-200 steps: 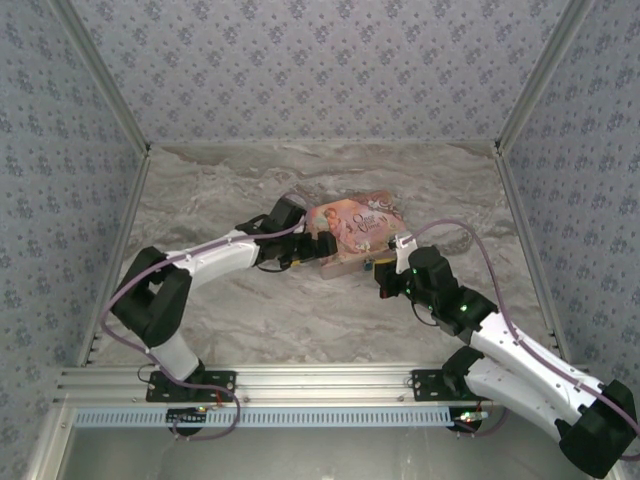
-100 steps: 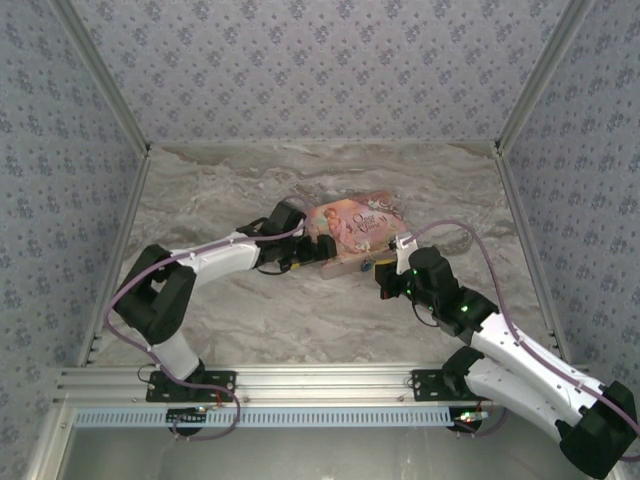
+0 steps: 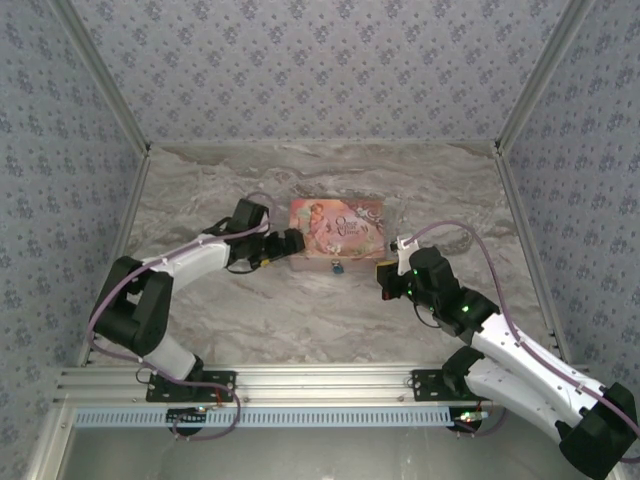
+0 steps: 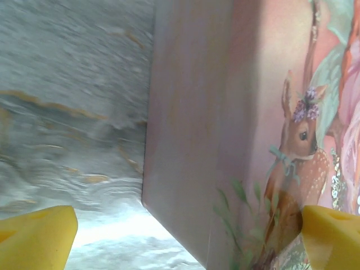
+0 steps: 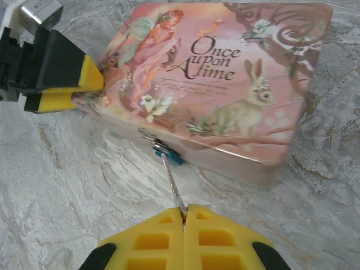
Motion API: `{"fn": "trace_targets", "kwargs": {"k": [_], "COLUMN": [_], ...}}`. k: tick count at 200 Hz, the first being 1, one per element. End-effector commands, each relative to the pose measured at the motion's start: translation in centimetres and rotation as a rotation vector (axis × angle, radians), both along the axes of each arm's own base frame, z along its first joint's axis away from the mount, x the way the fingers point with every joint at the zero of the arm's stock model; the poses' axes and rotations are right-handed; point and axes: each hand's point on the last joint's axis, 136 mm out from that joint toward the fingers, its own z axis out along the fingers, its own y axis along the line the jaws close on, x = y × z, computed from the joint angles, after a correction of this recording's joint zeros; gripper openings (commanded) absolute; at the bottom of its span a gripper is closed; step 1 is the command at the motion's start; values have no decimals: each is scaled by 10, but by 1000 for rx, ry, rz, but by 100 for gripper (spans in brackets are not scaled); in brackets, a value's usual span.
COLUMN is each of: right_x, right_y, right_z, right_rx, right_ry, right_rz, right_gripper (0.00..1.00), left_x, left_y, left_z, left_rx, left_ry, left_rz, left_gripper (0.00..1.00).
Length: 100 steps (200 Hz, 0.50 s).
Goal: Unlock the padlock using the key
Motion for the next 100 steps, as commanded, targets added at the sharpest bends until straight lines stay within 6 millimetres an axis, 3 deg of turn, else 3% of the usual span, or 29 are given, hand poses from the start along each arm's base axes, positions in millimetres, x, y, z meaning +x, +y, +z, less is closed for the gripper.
{"fn": "trace_targets", "kwargs": {"k": [1,21,58,78,100], "right_x": [1,1,1,2,4], "right_y": [2,6,17,27,39], "right_z": [16,14,8,5,3], "right_rx": [21,35,78,108,152], "right_ry": [-25,-19,-3,17,45], "right_rz": [10,22,48,74,96], "right_gripper": [0,0,0,0,0], "left_x": [-23,-6,10,6,-11], "left_y": [58,59,51,55,59], "left_z": [-39,-20,34,61,82], "left_rx": [223,214,153,144,95], "left_ry": [139,77,-117,-219,-337], "left_rz": [47,35,6,6,10], "left_gripper": [100,99,99,99,99]}}
